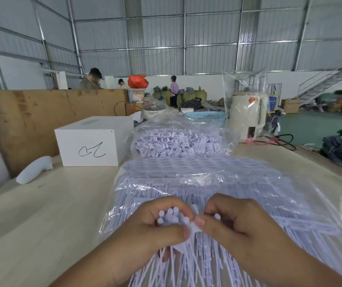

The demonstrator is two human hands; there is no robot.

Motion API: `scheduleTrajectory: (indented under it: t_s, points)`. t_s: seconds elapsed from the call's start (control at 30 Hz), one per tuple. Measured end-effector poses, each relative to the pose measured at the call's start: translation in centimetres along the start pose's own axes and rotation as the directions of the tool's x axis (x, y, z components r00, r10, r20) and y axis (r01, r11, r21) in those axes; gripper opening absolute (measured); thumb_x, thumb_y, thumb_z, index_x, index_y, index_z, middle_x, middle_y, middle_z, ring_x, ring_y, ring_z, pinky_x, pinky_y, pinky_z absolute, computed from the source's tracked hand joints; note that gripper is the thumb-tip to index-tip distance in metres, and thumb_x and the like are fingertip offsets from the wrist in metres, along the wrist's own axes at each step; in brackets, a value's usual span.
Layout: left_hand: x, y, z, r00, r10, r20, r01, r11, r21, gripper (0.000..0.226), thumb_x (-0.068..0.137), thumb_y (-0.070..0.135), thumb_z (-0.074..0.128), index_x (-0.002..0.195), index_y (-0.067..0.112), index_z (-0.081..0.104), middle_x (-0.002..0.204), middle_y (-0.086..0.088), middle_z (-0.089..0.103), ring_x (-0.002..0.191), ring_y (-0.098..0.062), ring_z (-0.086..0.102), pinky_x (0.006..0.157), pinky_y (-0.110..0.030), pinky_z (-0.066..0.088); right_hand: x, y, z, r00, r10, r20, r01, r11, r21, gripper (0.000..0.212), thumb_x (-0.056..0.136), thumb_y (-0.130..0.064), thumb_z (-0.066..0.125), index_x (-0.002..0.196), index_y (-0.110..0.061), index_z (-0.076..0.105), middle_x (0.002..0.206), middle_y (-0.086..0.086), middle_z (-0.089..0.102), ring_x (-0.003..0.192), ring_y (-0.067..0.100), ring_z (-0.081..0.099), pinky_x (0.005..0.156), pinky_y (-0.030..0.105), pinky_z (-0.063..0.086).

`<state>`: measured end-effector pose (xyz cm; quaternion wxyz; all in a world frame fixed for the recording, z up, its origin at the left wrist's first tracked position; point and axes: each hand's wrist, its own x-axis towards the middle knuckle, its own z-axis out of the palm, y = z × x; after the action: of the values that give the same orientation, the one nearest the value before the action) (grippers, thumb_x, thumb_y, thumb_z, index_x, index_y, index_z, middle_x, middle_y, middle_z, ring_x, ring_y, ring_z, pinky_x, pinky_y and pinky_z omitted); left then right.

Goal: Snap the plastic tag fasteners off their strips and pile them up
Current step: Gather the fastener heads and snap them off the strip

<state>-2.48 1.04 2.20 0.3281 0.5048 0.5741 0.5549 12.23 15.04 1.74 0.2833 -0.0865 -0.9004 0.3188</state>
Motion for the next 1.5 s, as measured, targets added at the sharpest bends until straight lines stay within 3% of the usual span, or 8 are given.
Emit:
scheduleTrajectory:
  t_s: [0.3, 0.43, 0.63, 0.87, 1.0, 1.2, 1.3, 1.5]
  points:
    - [-0.5, 0.9, -1.9, 0.983, 0.019, 0.18, -0.019, 1.0, -0.003, 0.014, 0.066, 0.027, 0.079, 0.076, 0.026, 0.069, 0.073, -0.008, 0.057, 0.066, -0.019, 0.053, 0.06, -0.021, 0.037, -0.4, -1.2, 0.7, 0.994, -0.096, -0.06, 0.096, 0.995, -0.004, 0.03, 0.079, -0.063, 0.055, 0.085, -0.033, 0.054, 0.06, -0.024, 0.052, 0.052, 0.003, 0.048, 0.049, 0.011, 0.03]
    - [-0.3, 0.5, -1.0, 0.988, 0.118, 0.099, -0.118, 0.993, -0.007, 0.01, 0.07, 0.022, 0.077, 0.072, 0.024, 0.067, 0.068, 0.002, 0.056, 0.062, -0.01, 0.05, 0.056, -0.015, 0.042, 0.0, -0.8, 0.4, 0.995, -0.087, -0.044, 0.089, 0.994, 0.067, 0.024, 0.086, -0.054, 0.06, 0.082, -0.031, 0.057, 0.053, -0.015, 0.046, 0.048, 0.003, 0.041, 0.049, 0.012, 0.029]
    - [-0.2, 0.5, -0.9, 0.982, 0.164, -0.089, -0.157, 0.984, 0.081, 0.014, 0.068, 0.03, 0.075, 0.065, 0.022, 0.064, 0.061, 0.005, 0.054, 0.055, -0.007, 0.05, 0.051, -0.014, 0.042, -0.1, 0.0, -1.5, 0.974, 0.026, 0.225, -0.042, 0.997, 0.069, 0.029, 0.089, -0.051, 0.057, 0.075, -0.026, 0.055, 0.062, -0.005, 0.042, 0.055, 0.004, 0.037, 0.053, 0.018, 0.029]
    - [0.3, 0.5, 1.3, 0.888, 0.186, -0.421, -0.19, 0.981, 0.033, 0.011, 0.069, 0.027, 0.068, 0.062, 0.02, 0.063, 0.052, 0.0, 0.053, 0.044, -0.011, 0.043, 0.042, -0.017, 0.035, 0.3, -0.5, -0.1, 0.993, 0.093, -0.071, -0.096, 0.994, -0.044, 0.015, 0.088, -0.043, 0.061, 0.078, -0.034, 0.055, 0.051, -0.007, 0.046, 0.042, 0.008, 0.039, 0.044, 0.021, 0.026]
    - [0.1, 0.6, 1.8, 0.783, 0.321, -0.534, -0.225, 0.945, 0.238, 0.017, 0.078, 0.025, 0.075, 0.066, 0.022, 0.064, 0.05, 0.006, 0.054, 0.041, -0.005, 0.043, 0.042, -0.013, 0.036, 0.5, -1.3, 1.6, 0.971, 0.072, -0.228, -0.086, 0.995, -0.051, 0.034, 0.088, -0.05, 0.055, 0.073, -0.02, 0.05, 0.055, -0.01, 0.051, 0.046, 0.011, 0.042, 0.045, 0.027, 0.028]
    - [0.1, 0.9, 2.1, 0.749, 0.332, -0.573, -0.225, 0.942, 0.25, 0.014, 0.079, 0.021, 0.075, 0.069, 0.024, 0.065, 0.05, 0.013, 0.053, 0.042, -0.004, 0.043, 0.043, -0.015, 0.038, 0.4, -2.2, 2.2, 0.947, 0.018, -0.319, -0.045, 0.996, -0.076, 0.053, 0.086, -0.07, 0.032, 0.081, -0.024, 0.057, 0.063, -0.012, 0.054, 0.054, 0.015, 0.049, 0.05, 0.037, 0.039]
    - [0.0, 1.1, 1.8, 0.731, 0.349, -0.587, -0.243, 0.936, 0.254, 0.015, 0.073, 0.032, 0.079, 0.069, 0.025, 0.066, 0.051, 0.012, 0.055, 0.044, -0.003, 0.047, 0.045, -0.014, 0.04, 0.2, -2.3, 2.3, 0.928, -0.055, -0.369, 0.009, 0.992, -0.126, 0.038, 0.087, -0.059, 0.044, 0.079, -0.024, 0.056, 0.058, -0.012, 0.05, 0.054, 0.013, 0.048, 0.047, 0.029, 0.035]
    - [0.2, 0.8, 0.7, 0.739, 0.284, -0.611, -0.219, 0.959, 0.181, 0.01, 0.069, 0.032, 0.067, 0.07, 0.022, 0.068, 0.052, 0.008, 0.055, 0.044, -0.007, 0.046, 0.041, -0.021, 0.04, -0.1, -2.5, 2.5, 0.932, -0.126, -0.341, 0.059, 0.978, -0.199, 0.036, 0.086, -0.062, 0.036, 0.08, -0.031, 0.053, 0.052, -0.014, 0.041, 0.052, 0.012, 0.043, 0.044, 0.027, 0.031]
